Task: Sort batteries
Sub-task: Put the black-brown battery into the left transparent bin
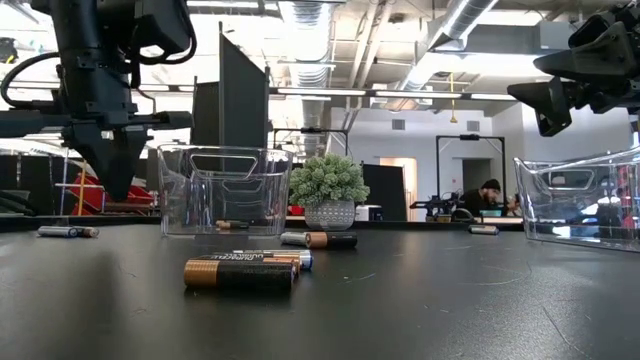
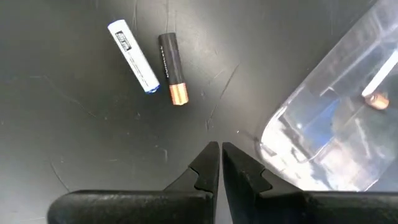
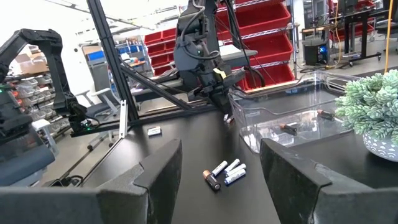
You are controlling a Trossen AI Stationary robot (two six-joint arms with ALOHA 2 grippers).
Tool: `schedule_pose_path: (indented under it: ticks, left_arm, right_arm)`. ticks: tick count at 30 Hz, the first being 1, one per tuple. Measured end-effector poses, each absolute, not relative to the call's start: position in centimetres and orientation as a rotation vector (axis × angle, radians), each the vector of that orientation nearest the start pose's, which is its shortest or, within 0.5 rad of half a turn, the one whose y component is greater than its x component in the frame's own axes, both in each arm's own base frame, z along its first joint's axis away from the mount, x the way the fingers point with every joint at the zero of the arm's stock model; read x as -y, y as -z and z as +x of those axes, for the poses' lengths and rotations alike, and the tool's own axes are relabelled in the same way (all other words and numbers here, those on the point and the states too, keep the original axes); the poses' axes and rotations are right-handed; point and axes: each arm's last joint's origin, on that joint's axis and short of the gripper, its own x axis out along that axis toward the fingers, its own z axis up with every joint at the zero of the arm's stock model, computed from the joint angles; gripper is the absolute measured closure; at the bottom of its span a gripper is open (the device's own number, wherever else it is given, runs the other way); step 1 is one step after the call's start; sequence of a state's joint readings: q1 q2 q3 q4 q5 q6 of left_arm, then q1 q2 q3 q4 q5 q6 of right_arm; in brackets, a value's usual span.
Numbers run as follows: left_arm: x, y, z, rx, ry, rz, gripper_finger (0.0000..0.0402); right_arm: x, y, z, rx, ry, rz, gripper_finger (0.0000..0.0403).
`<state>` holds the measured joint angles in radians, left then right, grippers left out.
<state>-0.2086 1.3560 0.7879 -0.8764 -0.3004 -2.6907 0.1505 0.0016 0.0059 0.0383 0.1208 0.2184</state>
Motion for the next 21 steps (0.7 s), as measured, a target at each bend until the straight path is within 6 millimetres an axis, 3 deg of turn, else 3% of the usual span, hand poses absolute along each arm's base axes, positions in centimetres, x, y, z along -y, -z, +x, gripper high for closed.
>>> schedule_pose_path:
  ticks: [10,21]
  left_arm:
    - [2.0,-18.6,21.4,-0.178,-1.723,-1.889,0.0386]
    - [0.9,-18.6,21.4,-0.188,-1.827,-2.013,0.0386]
  right_arm:
    - [-1.1,-16.9,9.7,0.039,-0.034,0.224,0.0168]
    - [-1.1,-16.9,9.7,0.039,-0.034,0.224,0.0168]
